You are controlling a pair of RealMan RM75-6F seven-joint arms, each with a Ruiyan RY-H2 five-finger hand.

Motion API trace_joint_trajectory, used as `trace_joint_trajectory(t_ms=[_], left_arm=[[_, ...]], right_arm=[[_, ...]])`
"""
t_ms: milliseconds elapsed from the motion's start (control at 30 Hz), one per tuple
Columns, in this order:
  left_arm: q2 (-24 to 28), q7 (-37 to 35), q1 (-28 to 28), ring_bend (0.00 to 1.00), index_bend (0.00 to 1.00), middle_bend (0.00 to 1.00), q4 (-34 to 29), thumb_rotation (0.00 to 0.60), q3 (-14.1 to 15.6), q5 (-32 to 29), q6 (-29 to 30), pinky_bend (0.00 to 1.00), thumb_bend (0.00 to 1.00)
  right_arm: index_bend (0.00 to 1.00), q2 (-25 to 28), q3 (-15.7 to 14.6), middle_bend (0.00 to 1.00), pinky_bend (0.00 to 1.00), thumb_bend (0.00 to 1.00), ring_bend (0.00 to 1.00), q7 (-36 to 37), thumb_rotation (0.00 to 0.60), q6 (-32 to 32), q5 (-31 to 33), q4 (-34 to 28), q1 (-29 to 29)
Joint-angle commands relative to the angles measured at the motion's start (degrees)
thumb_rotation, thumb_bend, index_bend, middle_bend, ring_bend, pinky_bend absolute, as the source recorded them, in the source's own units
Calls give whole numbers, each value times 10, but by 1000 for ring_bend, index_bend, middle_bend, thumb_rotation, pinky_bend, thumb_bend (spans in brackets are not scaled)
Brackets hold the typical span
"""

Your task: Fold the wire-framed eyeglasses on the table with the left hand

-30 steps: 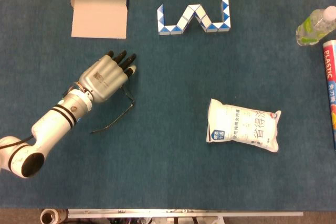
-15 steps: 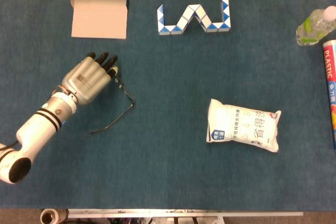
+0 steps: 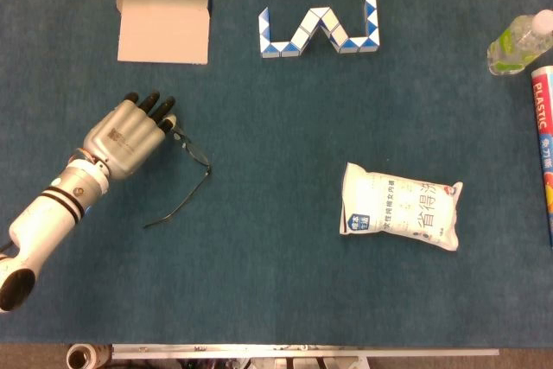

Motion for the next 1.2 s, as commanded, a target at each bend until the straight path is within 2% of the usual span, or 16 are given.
trace_joint_trajectory(t_ms=[33, 767, 1200], left_arm=[[5, 3, 3, 94, 157, 82, -4, 600, 5, -2, 3, 267, 901], [60, 44, 30, 97, 159, 88, -53, 600, 49, -2, 37, 268, 901], [84, 80, 41, 99, 160, 92, -92, 600, 65, -2, 53, 267, 900]], right_arm=[[451, 0, 0, 439, 271, 229, 278, 0, 600, 1, 0, 0, 0], [451, 1, -1, 439, 271, 229, 278, 1, 600, 5, -4, -2, -2], [451, 3, -1, 439, 271, 229, 278, 4, 600, 8, -7, -3, -2]])
